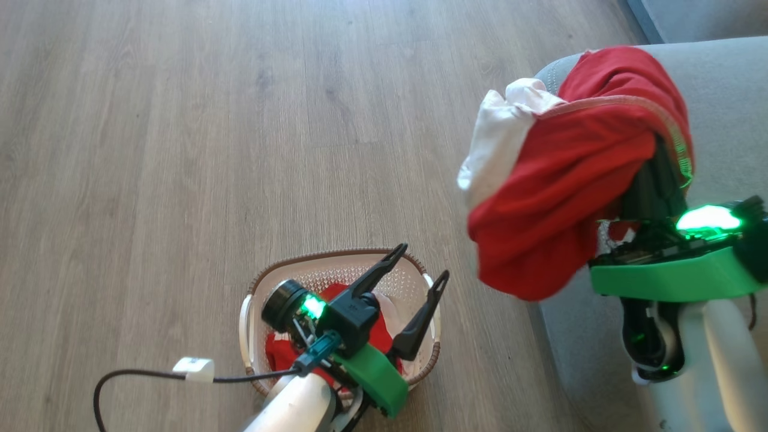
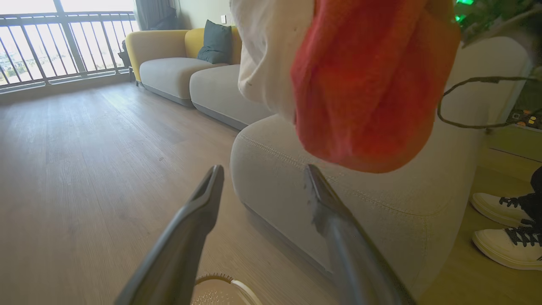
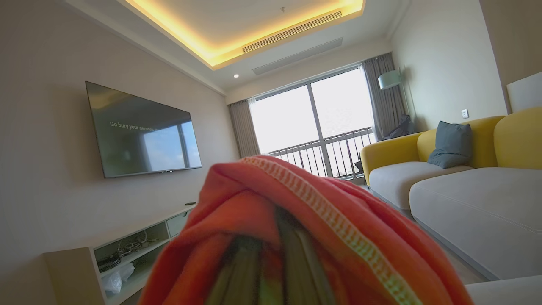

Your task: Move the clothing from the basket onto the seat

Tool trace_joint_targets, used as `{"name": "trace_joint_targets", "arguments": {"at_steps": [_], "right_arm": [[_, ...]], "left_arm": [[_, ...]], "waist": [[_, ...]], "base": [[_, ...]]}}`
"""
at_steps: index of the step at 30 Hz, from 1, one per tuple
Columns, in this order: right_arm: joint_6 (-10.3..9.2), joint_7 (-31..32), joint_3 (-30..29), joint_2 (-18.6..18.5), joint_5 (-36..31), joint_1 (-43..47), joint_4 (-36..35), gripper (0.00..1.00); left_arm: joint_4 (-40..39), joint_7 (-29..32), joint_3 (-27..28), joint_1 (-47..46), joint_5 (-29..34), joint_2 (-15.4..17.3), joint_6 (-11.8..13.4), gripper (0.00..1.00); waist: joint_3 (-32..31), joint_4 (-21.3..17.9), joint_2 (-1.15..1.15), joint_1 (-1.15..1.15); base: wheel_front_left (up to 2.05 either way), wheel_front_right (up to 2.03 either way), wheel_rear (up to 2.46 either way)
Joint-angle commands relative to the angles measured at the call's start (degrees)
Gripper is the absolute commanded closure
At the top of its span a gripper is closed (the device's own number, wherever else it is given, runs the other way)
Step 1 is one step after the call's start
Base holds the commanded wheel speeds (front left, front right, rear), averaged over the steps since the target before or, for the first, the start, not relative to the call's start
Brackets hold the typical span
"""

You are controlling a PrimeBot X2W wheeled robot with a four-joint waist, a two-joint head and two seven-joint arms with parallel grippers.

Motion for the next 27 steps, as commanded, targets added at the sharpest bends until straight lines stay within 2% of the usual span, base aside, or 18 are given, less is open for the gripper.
{"name": "trace_joint_targets", "arguments": {"at_steps": [1,11,27], "right_arm": [[-0.01,-0.1,0.3,0.7,-0.2,-2.6,-2.6,1.0],[-0.01,-0.1,-1.0,0.7,-0.6,-2.7,-3.2,1.0],[-0.01,-0.1,-1.6,0.7,-1.2,-2.3,-3.2,1.0]], "left_arm": [[-1.1,-0.3,2.3,-1.0,0.5,0.0,-0.6,0.0],[1.4,-0.3,2.1,1.7,3.3,0.0,-2.9,0.0],[1.9,-0.3,4.2,4.3,2.9,0.0,-3.9,0.0]], "waist": [[0.0,-0.1,0.0,0.0],[-0.2,-0.9,0.0,0.0],[-0.2,-1.3,0.0,0.0]], "base": [[0.0,0.0,0.0],[0.0,0.0,0.0],[0.0,0.0,0.0]]}}
